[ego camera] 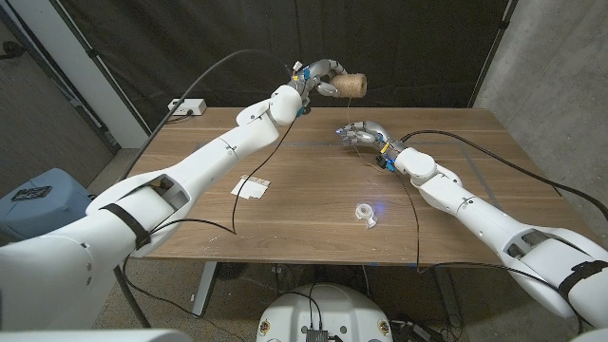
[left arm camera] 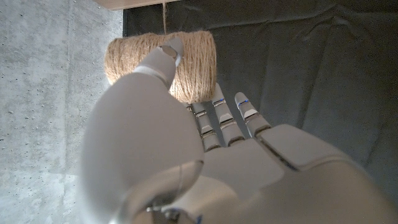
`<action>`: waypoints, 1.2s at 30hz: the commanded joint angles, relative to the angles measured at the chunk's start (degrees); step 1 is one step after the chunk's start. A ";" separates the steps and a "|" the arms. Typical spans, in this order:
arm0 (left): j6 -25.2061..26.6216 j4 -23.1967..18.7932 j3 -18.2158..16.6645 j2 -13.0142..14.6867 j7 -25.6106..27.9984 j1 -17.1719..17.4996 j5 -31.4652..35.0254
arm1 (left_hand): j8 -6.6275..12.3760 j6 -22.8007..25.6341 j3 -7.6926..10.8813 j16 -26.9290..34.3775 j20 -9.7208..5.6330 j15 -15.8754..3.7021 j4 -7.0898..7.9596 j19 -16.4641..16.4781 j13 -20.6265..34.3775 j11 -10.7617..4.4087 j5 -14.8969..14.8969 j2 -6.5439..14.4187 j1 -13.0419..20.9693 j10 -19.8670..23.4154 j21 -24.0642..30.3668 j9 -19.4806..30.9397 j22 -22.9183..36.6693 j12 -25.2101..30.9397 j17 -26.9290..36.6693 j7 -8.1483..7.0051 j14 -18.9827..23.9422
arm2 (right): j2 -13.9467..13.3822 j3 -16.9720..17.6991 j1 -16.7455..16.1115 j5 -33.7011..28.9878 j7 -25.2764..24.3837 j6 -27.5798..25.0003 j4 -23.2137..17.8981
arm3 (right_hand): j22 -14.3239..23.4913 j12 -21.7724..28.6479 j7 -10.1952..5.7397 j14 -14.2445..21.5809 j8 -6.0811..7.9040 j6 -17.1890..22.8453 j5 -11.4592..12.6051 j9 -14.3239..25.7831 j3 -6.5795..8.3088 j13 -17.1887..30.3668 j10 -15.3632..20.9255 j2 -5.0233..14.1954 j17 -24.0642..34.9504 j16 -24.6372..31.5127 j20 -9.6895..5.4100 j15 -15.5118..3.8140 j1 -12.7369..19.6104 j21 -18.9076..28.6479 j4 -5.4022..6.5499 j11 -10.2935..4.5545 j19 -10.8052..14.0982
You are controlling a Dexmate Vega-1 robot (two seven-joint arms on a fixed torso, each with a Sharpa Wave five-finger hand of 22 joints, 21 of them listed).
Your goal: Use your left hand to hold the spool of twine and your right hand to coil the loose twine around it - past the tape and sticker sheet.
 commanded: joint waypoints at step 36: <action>-2.44 3.65 1.18 -0.24 0.45 -1.39 -1.46 | 8.05 1.77 0.34 0.77 0.24 0.08 0.42 0.05 12.74 2.85 1.38 2.19 0.16 2.87 0.82 4.67 0.41 0.33 1.34 1.59 -0.18 | -3.98 0.40 -4.66 -3.15 -4.48 -8.05 -15.26 | 0.37 0.09 0.25 4.56 0.64 3.89 0.25 -0.02 0.50 -0.46 3.56 1.89 -1.19 -1.07 -5.18 -9.27 0.59 1.11 1.16 -0.01 1.88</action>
